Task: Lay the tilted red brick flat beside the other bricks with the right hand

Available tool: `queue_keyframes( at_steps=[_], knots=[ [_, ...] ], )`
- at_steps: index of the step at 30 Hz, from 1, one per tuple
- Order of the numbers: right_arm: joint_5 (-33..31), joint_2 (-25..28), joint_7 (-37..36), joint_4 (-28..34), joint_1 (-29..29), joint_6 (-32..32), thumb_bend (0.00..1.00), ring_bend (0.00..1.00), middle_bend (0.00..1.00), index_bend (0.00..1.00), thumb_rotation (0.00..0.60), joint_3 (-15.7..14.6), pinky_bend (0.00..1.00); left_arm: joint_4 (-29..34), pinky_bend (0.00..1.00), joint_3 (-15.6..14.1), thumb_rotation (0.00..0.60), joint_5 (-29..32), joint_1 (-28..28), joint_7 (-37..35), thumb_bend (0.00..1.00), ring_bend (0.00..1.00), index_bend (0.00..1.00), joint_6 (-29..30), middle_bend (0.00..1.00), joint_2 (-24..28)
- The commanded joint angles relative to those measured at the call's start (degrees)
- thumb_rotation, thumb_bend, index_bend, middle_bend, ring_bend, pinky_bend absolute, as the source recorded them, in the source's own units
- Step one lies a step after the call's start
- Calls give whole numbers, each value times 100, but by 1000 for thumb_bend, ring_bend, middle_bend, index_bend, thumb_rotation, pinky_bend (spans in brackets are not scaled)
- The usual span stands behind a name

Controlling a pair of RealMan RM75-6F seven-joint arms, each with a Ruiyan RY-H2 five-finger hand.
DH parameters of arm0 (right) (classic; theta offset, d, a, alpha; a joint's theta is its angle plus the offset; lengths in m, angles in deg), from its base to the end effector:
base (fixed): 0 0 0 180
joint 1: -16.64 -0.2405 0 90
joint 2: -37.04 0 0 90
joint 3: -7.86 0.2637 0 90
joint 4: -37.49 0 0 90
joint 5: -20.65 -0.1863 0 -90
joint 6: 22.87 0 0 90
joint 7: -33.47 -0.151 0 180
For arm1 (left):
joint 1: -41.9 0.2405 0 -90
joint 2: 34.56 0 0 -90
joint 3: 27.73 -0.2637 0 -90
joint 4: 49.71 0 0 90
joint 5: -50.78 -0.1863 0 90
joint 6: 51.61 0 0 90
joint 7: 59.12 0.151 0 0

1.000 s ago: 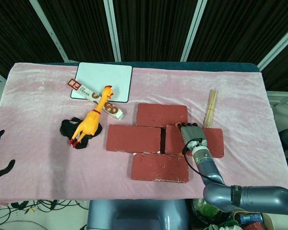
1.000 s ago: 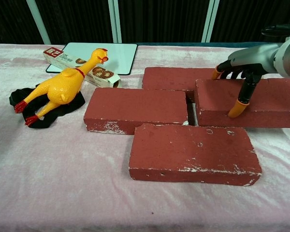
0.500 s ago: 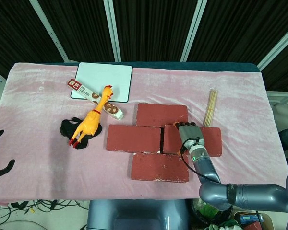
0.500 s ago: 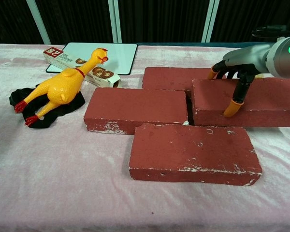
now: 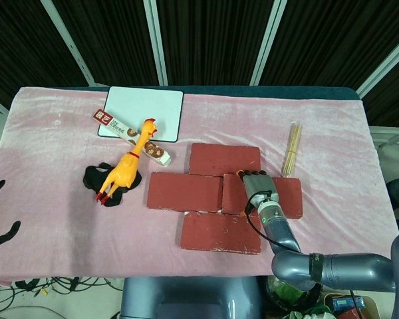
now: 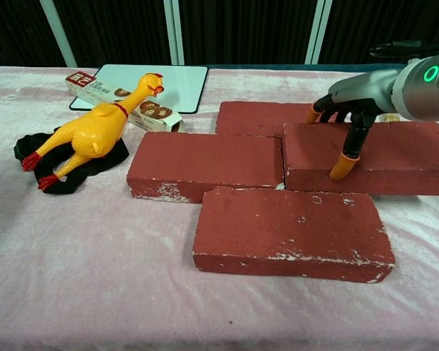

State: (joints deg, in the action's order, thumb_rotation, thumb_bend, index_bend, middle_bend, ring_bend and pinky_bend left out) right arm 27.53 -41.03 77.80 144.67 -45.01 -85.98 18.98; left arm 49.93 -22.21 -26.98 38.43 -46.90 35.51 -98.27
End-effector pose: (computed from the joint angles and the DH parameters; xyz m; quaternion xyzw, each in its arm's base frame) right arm -0.1119 -0.3556 0.0375 0.7037 -0.5040 0.1976 0.4601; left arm -0.3053 0.1844 0.1942 -0.5531 -0.3814 -0.3466 0.6545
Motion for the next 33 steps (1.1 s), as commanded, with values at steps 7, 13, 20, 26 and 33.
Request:
queue_keyframes(
  at_steps=[7, 13, 20, 26, 33],
  knots=[
    [-9, -45, -50, -44, -26, 8, 6, 181, 228, 239, 600, 18, 98, -5, 0, 1, 600, 10, -3, 7, 248, 0, 88, -5, 28, -3],
    [-37, -75, -50, -64, -44, -11, 2, 153, 178, 174, 600, 16, 97, -4, 0, 3, 600, 15, -2, 2, 248, 0, 88, -4, 28, -2],
    [-97, -72, -15, -57, -67, 19, 0, 108, 112, 115, 600, -4, 97, -2, 0, 3, 600, 21, -1, 1, 248, 0, 88, -6, 28, 0],
    [-141, -67, -5, -53, -95, 58, 0, 72, 70, 76, 600, -5, 97, 0, 0, 5, 600, 25, 1, -5, 248, 0, 88, -1, 28, 0],
    [-183, -101, -39, -42, -113, 18, 0, 62, 18, 34, 600, 29, 97, 5, 0, 9, 600, 32, 2, -8, 248, 0, 88, 0, 28, 5]
  ],
)
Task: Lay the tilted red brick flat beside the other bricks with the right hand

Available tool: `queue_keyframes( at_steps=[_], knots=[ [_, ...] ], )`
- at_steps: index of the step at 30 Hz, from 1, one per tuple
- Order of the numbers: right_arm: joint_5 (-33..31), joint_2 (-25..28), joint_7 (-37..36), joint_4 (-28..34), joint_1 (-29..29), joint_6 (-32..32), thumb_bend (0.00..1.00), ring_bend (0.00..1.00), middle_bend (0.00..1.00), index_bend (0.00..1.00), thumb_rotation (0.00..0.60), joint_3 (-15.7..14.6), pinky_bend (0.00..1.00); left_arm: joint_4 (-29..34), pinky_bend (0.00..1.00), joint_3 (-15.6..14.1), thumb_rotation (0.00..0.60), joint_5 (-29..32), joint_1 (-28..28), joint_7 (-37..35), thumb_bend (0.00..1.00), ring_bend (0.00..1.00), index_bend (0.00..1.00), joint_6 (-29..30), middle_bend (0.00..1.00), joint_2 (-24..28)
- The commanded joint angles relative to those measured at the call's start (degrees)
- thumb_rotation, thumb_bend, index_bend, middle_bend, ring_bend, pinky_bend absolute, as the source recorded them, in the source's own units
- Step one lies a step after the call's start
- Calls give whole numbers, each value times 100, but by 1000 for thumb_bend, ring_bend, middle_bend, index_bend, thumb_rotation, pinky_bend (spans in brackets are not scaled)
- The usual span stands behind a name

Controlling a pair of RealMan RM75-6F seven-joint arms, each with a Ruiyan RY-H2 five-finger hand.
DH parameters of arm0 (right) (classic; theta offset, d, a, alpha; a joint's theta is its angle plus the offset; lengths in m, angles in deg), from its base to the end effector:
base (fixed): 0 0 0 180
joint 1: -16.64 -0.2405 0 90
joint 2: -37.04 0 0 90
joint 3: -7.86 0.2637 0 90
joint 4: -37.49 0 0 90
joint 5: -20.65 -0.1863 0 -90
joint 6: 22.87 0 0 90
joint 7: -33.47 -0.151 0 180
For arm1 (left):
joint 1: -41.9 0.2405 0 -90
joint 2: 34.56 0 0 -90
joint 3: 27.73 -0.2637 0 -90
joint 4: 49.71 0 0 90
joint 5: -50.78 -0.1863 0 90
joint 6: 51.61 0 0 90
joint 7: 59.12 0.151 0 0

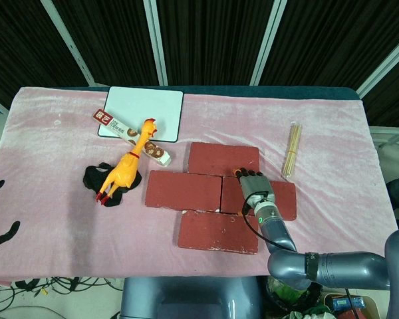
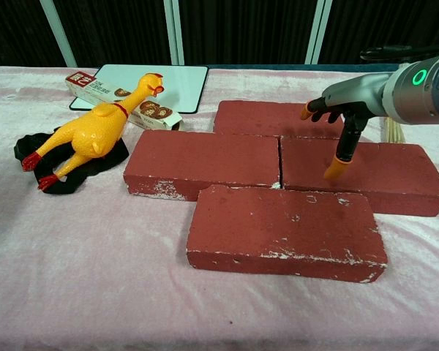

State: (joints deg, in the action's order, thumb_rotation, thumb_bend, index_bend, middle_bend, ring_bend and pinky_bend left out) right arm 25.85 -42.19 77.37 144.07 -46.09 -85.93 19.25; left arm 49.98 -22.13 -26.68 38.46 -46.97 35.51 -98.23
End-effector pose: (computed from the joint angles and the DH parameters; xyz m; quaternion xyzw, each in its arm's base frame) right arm -0.1071 -0.3556 0.0306 0.7012 -0.5139 0.1967 0.4533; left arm -0.3059 0.1844 0.1948 -0.5510 -0.3829 -0.3462 0.6557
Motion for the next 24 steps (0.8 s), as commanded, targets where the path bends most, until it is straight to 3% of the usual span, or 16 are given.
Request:
queue_keyframes(
  at_steps=[1, 9, 13, 15, 16, 19, 24],
  knots=[
    [-21, 23, 4, 28, -8, 16, 0, 58, 17, 31, 600, 3, 97, -1, 0, 2, 600, 2, -1, 0, 248, 0, 88, -2, 28, 2],
    [154, 176, -268, 166, 81, -67, 0, 57, 15, 26, 600, 173, 97, -6, 0, 8, 600, 12, 9, -9, 248, 0, 88, 19, 28, 1],
    [1023, 411, -446, 238, 321, -547, 0, 52, 1, 24, 600, 71, 97, -10, 0, 10, 600, 7, 11, -20, 247, 0, 88, 25, 28, 2],
    [1620, 482, -450, 234, 475, -904, 0, 49, 0, 22, 600, -128, 97, -7, 0, 7, 600, 4, 11, -21, 248, 0, 88, 23, 28, 1],
    [2422, 549, -463, 209, 706, -1402, 0, 49, 0, 20, 600, -443, 97, 4, 0, 6, 600, -9, 8, -19, 248, 0, 88, 24, 28, 2],
    [3973, 573, -648, 93, 1318, -2345, 0, 48, 0, 16, 600, -1189, 97, 12, 0, 10, 600, -12, 11, -32, 248, 0, 88, 36, 28, 2],
    [5359, 530, -914, -264, 2182, -3409, 0, 48, 0, 15, 600, -2039, 97, 36, 0, 22, 600, -24, 22, -29, 248, 0, 88, 77, 28, 8]
  ],
)
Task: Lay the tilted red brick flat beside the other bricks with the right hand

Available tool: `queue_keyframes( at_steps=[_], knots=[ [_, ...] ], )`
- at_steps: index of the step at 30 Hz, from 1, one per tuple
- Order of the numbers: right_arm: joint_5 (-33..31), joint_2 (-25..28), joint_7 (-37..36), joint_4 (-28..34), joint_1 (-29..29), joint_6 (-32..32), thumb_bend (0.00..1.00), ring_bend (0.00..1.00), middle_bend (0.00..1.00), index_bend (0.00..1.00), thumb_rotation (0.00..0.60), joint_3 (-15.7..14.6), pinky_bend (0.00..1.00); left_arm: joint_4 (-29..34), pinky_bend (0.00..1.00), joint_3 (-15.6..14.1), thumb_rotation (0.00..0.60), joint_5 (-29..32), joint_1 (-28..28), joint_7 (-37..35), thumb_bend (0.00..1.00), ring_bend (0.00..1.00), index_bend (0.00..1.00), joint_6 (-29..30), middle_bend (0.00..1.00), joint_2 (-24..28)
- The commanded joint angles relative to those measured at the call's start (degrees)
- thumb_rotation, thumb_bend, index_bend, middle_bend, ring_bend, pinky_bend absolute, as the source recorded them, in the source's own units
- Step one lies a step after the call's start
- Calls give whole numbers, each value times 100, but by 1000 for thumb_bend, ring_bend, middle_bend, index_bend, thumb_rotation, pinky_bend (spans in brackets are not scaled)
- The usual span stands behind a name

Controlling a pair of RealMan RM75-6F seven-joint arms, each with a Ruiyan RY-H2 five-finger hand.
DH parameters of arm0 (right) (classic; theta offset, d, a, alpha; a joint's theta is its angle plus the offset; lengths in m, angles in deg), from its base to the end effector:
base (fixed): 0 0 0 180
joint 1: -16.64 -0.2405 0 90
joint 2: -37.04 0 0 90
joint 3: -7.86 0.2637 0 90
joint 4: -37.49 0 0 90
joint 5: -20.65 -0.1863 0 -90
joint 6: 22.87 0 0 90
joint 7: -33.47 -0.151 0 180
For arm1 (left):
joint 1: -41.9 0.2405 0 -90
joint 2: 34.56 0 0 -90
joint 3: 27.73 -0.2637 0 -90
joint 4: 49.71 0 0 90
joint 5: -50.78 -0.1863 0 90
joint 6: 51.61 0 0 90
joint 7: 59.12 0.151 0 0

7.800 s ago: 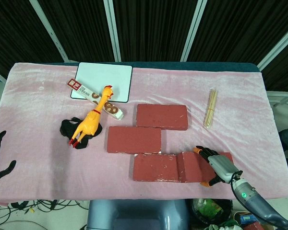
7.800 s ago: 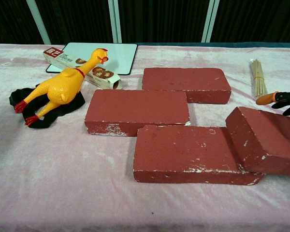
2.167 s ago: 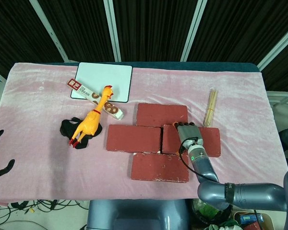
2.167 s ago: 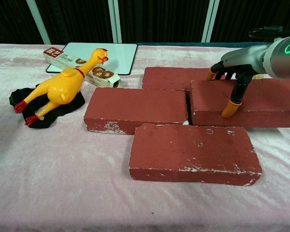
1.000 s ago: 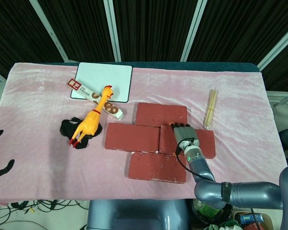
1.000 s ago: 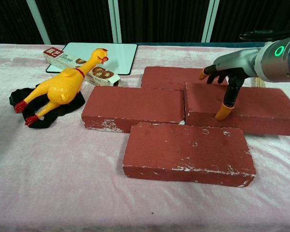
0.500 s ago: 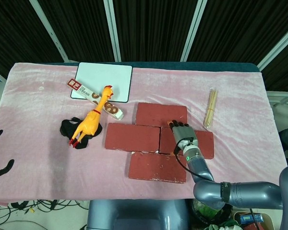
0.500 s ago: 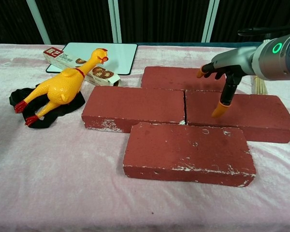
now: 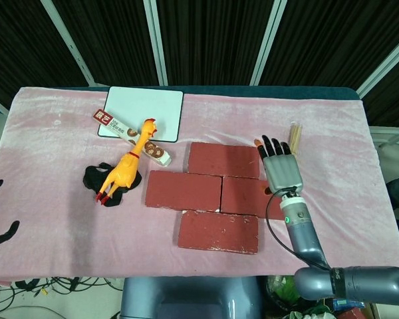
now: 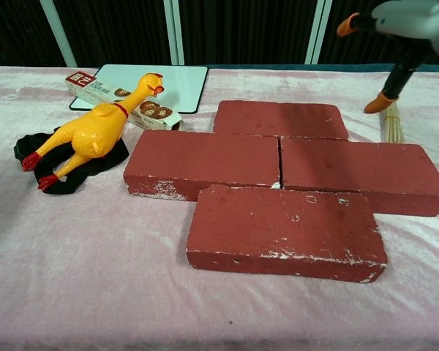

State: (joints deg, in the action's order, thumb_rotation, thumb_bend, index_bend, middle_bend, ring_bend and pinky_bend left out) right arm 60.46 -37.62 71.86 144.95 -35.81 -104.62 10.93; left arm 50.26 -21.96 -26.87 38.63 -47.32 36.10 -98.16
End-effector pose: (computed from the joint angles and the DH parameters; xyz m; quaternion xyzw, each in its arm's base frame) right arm -0.1337 -0.3511 0.1035 0.6792 -0.3285 0.3227 0.5716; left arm -0.3045 0.1839 0.1966 -0.5467 -0.3820 -0.3523 0.6565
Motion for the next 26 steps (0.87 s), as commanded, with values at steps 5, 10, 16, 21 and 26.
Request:
queue_keyframes(
  at_steps=[5, 10, 16, 21, 26],
  knots=[
    [2844, -97, -711, -954, 1899, -2267, 0, 43, 0, 15, 600, -1729, 97, 40, 0, -19, 600, -62, 15, 49, 248, 0, 88, 49, 28, 8],
    [3119, -230, -962, -1326, 2445, -2504, 0, 42, 0, 11, 600, -1920, 97, 60, 0, -34, 600, -95, 24, 58, 248, 0, 88, 66, 28, 13],
    [3330, -253, -1150, -1682, 2803, -2438, 0, 41, 0, 8, 600, -1939, 97, 60, 0, -54, 600, -112, 21, 86, 248, 0, 88, 49, 28, 8],
    [3433, -233, -1393, -1710, 2974, -2333, 0, 42, 0, 4, 600, -1835, 97, 58, 0, -62, 600, -105, 22, 105, 248, 0, 88, 38, 28, 10],
    [3563, -148, -1306, -1611, 3038, -2210, 0, 42, 0, 0, 600, -1741, 97, 38, 0, -73, 600, -101, 12, 149, 247, 0, 88, 11, 27, -7]
  ],
)
